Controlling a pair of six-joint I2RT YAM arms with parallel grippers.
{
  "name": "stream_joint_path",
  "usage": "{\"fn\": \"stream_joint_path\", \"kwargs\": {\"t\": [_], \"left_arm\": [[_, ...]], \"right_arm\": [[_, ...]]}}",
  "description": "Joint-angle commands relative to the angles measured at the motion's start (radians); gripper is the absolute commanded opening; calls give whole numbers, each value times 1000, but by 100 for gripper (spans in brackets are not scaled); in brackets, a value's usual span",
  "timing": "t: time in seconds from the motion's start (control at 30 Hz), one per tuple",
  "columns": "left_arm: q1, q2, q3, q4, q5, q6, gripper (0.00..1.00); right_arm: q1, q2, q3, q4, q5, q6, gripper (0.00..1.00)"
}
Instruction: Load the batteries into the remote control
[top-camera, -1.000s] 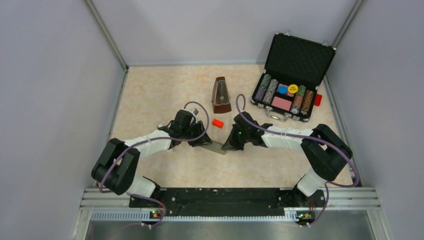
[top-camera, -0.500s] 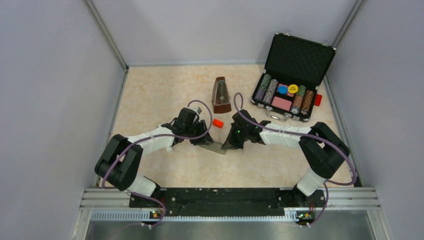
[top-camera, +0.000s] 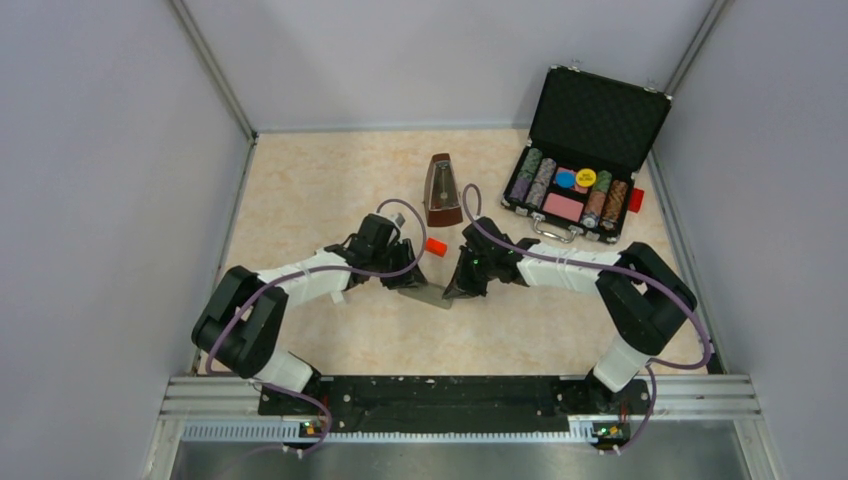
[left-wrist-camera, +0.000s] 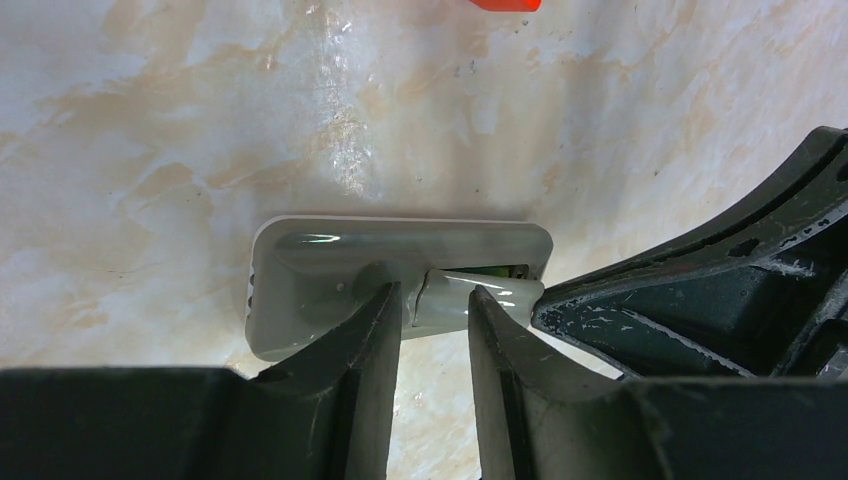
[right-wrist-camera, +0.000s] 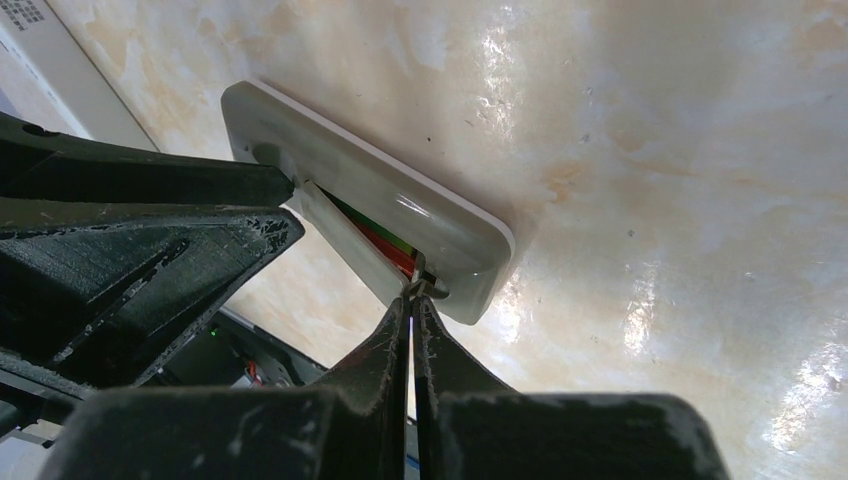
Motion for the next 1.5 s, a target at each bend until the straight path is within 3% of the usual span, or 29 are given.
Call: {"fn": "stream_joint_path", "kwargs": {"t": [0.0,0.17,0.47,0.8,1.3,1.47], "left_arm": [[-11,30,7,-44,-19,30,37],[-10,31,9,-45,-17,31,37],[-11,24,8,-44,-19,34,49],[-12,27,4,-44,-22,33,55],[-12,31,2,-42,-18,32,53],[-12,27,2,-42,-24,27,52]], "right_arm": [[-3,36,30,11,86,-51,0],[-1,38,39,34,80,-59,0],[0,27,29,79,72,-70,0],[1,3,1,148,67,-63,0],[5,45,-9,115,50,-47,0],[5,35,15,56,66,-49,20]]}}
